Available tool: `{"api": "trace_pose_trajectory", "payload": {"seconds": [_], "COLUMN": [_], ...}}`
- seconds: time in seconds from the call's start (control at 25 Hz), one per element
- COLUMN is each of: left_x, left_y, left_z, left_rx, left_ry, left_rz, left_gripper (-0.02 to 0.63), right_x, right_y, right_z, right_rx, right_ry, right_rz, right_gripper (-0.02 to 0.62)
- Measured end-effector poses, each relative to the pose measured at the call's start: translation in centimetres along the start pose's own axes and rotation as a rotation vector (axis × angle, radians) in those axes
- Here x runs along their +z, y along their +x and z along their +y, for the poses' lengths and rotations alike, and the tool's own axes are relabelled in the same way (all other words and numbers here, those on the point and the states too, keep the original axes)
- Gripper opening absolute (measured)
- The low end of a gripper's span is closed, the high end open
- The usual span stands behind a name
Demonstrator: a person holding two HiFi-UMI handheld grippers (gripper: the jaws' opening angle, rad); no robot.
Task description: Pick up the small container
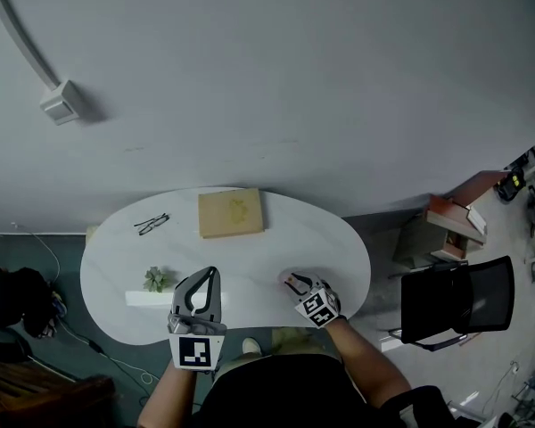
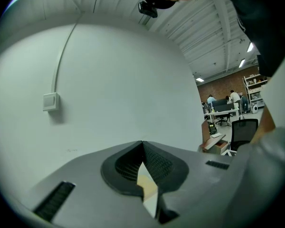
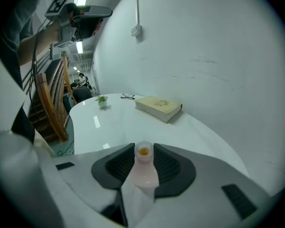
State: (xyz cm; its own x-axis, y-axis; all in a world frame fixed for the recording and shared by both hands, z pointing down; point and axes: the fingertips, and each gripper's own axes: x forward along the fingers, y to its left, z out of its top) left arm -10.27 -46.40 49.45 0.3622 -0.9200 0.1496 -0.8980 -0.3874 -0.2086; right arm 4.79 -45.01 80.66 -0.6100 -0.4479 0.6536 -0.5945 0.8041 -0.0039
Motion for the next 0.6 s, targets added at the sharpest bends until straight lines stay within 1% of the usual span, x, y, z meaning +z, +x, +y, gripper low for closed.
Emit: {"api": "trace_pose_trajectory", "payload": {"seconds": [0.24, 0.44, 0.6], "left_x": [-0.2, 0.3, 0.8], "left_y": [-0.5, -1.1, -1.6], "left_z": [0.4, 0.0, 0.0], "left_rx": [0.006, -0.002, -0.010], "left_ry": [0.010, 0.005, 0.014], "left_rz": [-0.004, -0.009, -0.025], "left_gripper": [0.005, 0.005, 0.005], "right_x": [0.0, -0.4, 0.2], "right_y": [0.1, -0.6, -2.0], "right_z": [0.1, 0.9, 1.7], "right_rx": [-0.005, 0.006, 0.011], "right_ry": [-0.014, -0.027, -0.027], "right_rz": [0.010, 0.045, 0.035], "right_gripper": [0.132, 0.132, 0.132]}}
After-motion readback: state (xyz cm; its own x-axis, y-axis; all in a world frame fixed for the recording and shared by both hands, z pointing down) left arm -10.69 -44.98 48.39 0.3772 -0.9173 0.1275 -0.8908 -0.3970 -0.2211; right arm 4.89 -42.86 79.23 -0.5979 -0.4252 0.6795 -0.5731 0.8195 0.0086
